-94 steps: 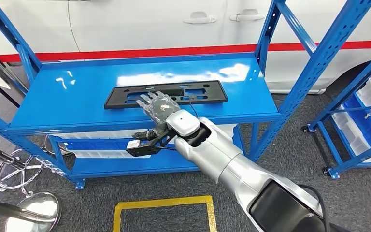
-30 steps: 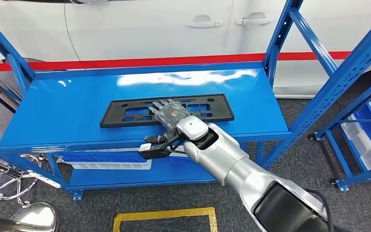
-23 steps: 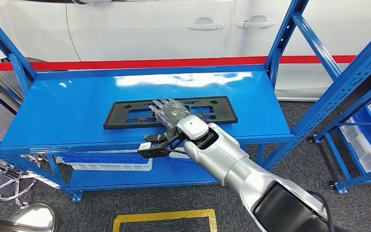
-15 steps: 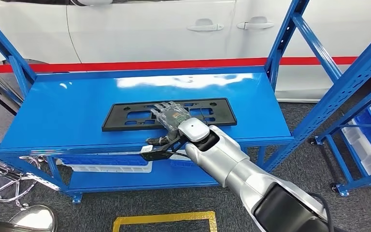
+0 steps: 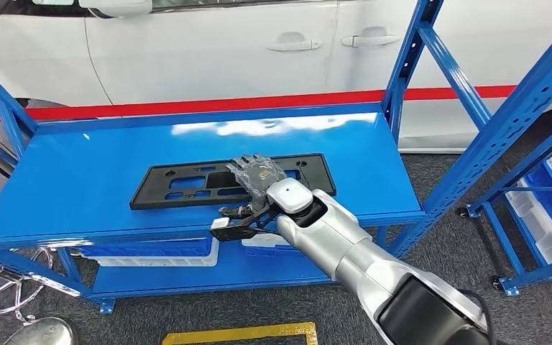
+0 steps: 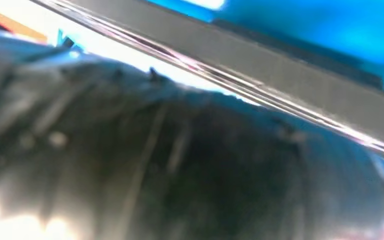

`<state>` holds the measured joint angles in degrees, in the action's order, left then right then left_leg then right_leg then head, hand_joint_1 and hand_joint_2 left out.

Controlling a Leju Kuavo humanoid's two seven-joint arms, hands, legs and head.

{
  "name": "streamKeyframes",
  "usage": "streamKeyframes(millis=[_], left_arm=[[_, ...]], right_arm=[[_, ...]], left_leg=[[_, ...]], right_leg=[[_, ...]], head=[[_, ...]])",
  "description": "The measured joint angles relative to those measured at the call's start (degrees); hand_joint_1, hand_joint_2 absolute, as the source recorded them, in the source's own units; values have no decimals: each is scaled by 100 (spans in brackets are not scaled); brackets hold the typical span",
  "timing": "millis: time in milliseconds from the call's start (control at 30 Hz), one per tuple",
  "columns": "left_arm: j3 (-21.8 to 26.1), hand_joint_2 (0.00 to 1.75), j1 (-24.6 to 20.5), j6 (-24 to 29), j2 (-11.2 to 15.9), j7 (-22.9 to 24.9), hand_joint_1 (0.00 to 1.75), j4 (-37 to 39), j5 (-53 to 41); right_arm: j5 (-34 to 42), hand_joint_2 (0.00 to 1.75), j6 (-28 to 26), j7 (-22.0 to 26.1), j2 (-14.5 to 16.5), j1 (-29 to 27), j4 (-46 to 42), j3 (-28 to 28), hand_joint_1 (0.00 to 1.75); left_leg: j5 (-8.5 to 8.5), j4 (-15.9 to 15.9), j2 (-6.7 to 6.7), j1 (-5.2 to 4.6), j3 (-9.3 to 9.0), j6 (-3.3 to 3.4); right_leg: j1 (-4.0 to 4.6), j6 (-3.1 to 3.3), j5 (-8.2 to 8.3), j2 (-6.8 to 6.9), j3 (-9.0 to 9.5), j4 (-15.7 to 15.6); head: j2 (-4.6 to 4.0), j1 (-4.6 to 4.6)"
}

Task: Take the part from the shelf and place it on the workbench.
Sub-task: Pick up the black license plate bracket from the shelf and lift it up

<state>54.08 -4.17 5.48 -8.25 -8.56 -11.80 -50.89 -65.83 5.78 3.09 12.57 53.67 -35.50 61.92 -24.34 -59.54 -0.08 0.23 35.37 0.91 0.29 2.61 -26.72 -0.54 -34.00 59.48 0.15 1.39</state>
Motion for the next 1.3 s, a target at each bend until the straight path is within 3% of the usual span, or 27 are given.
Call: streamKeyframes(millis=[67,167,267,300,333,367,433,500,600,667,767,800,833,867,933,1000,1067,1167,1200,1300], left_arm=[[7,0,-13,-1,4,2,0,0,-7],[12,0,-4,-3,-3,8,0,0,-19],[19,0,-2,-11,-4,17,0,0,-25],[21,0,-6,-18,-5,19,0,0,-27],[22,0,-9,-26,-7,22,0,0,-28],[25,0,-10,-33,-12,27,0,0,-33],[29,0,-5,-43,-20,38,0,0,-50],[35,0,-9,-39,-24,47,0,0,-63],[45,0,-18,-32,-24,56,0,0,-67],[55,0,-20,-31,-24,59,0,0,-68],[72,0,-18,-30,-24,58,0,0,-78],[76,0,-15,-31,-24,57,0,0,-83],[79,0,-11,-33,-24,56,0,0,-87],[83,0,-8,-35,-25,56,0,0,-93],[96,0,-7,-39,-24,56,0,0,-104],[119,0,-14,-39,-20,54,0,0,-110],[143,0,-28,-38,-19,42,0,0,-109],[169,0,-28,-38,-24,21,0,0,-108],[174,0,-25,-37,-26,19,0,0,-108],[183,0,-24,-32,-25,11,0,0,-106]], right_arm=[[0,0,-2,3,-1,-13,12,-2,0],[0,0,-11,5,-2,-10,24,-11,0],[0,0,-24,14,-14,-14,49,-14,0],[0,0,-26,19,-19,-34,62,-14,0],[1,0,-28,27,-23,-53,75,-13,0],[2,0,-32,37,-26,-65,85,-13,0],[10,0,-44,57,-27,-71,97,-14,0],[25,0,-59,76,-29,-75,104,-15,0],[47,0,-73,98,-34,-111,118,-16,0],[64,0,-88,115,-34,-125,121,-19,0],[109,0,-124,156,-33,-182,132,-21,0],[123,0,-133,167,-33,-226,142,-21,0],[133,0,-140,176,-33,-274,155,-21,0],[141,0,-148,183,-33,-315,168,-21,0],[153,0,-169,195,-30,-357,186,-23,0],[161,0,-189,205,-22,-362,194,-28,0],[170,0,-203,211,-10,-374,196,-32,0],[199,0,-239,211,14,-395,192,-53,0],[210,0,-254,211,18,-399,190,-63,0],[222,0,-274,211,10,-451,192,-75,0]], left_leg=[[-34,139,-3,-26,-51,26],[-6,279,10,37,-163,54],[-30,309,19,56,-229,92],[-50,299,15,59,-240,96],[-75,286,10,64,-256,90],[-106,267,6,73,-279,76],[-186,216,1,90,-326,25],[-252,151,-4,79,-322,-45],[-285,150,-3,84,-309,-142],[-411,-21,1,96,-252,-192],[-852,-1037,1,101,254,-225],[-931,-1352,2,101,438,-227],[-907,-1489,2,101,542,-221],[-766,-1396,2,99,536,-204],[-319,-695,2,87,267,-136],[-83,-71,4,51,-6,-67],[-90,91,-3,16,-83,-34],[-52,204,3,50,-141,31],[-36,240,10,66,-164,56],[-40,244,14,62,-175,92]], right_leg=[[-7,-56,-7,6,-16,-6],[-8,-150,-144,19,-72,172],[-61,-239,-556,23,-576,1144],[-84,-263,-604,24,-743,1411],[-106,-283,-547,27,-828,1497],[-128,-299,-378,30,-796,1351],[-158,-314,32,44,-515,679],[-145,-280,167,47,-294,192],[-116,-164,118,30,-247,102],[-133,-92,116,27,-202,60],[-121,-21,91,37,-150,37],[-108,-9,81,39,-140,38],[-95,0,71,37,-127,39],[-83,5,59,31,-110,40],[-68,3,32,17,-69,40],[-49,-27,12,6,-57,47],[-45,-84,11,9,-64,38],[-53,-182,-80,23,-96,132],[-55,-209,-203,23,-180,327],[-74,-259,-662,25,-686,1357]], head=[[0,2],[0,-4],[0,-8],[0,-9],[0,-9],[0,-9],[0,-9],[0,-5],[0,-3],[0,-2],[0,0],[0,-1],[0,0],[0,0],[0,-1],[0,-2],[0,-2],[0,-4],[0,-5],[0,-7]])
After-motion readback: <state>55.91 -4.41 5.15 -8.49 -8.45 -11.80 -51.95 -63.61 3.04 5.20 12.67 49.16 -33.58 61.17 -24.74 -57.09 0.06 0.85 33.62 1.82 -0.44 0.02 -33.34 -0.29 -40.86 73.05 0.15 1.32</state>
